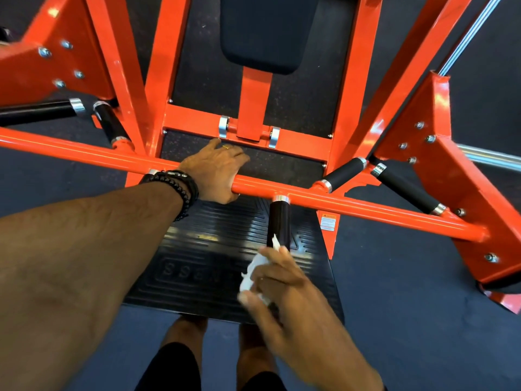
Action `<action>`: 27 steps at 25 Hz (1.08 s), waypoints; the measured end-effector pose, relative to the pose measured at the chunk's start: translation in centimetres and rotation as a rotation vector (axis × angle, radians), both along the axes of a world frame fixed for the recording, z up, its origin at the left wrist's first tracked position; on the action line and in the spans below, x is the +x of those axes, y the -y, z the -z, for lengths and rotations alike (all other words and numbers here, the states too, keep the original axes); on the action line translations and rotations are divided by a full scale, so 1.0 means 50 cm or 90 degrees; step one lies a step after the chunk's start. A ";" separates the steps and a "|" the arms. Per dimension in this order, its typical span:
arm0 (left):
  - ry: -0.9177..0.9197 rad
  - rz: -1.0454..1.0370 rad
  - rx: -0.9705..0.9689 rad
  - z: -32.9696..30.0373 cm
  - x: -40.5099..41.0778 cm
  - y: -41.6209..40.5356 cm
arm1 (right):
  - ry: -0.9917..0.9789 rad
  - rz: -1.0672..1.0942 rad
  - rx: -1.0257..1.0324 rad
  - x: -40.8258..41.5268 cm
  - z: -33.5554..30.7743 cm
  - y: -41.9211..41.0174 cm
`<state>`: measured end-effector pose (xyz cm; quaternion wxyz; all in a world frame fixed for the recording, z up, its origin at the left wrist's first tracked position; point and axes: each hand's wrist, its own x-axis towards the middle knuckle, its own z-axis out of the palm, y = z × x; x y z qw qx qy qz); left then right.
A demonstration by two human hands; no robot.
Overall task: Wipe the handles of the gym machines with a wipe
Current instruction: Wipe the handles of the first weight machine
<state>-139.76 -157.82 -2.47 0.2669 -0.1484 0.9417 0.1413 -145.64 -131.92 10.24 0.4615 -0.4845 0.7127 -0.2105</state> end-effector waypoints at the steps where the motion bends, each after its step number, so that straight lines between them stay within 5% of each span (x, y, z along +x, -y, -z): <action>1: -0.003 -0.001 0.001 -0.001 0.000 0.000 | 0.039 0.038 -0.037 -0.010 0.004 -0.018; 8: -0.055 0.010 -0.029 0.008 0.005 -0.002 | -0.108 0.389 -0.213 0.073 0.042 -0.054; 13: -0.054 0.004 -0.122 -0.024 0.007 -0.025 | -0.254 0.564 -0.173 0.066 0.014 -0.130; 16: -0.093 -0.167 0.051 -0.048 0.003 -0.069 | -0.189 0.723 -0.141 0.042 -0.026 -0.181; 20: -0.194 -0.328 0.223 -0.081 -0.039 -0.162 | -0.198 0.731 -0.143 0.020 -0.039 -0.219; 27: -0.013 -0.232 0.076 -0.069 -0.170 -0.221 | -0.149 0.589 -0.204 -0.159 0.007 -0.191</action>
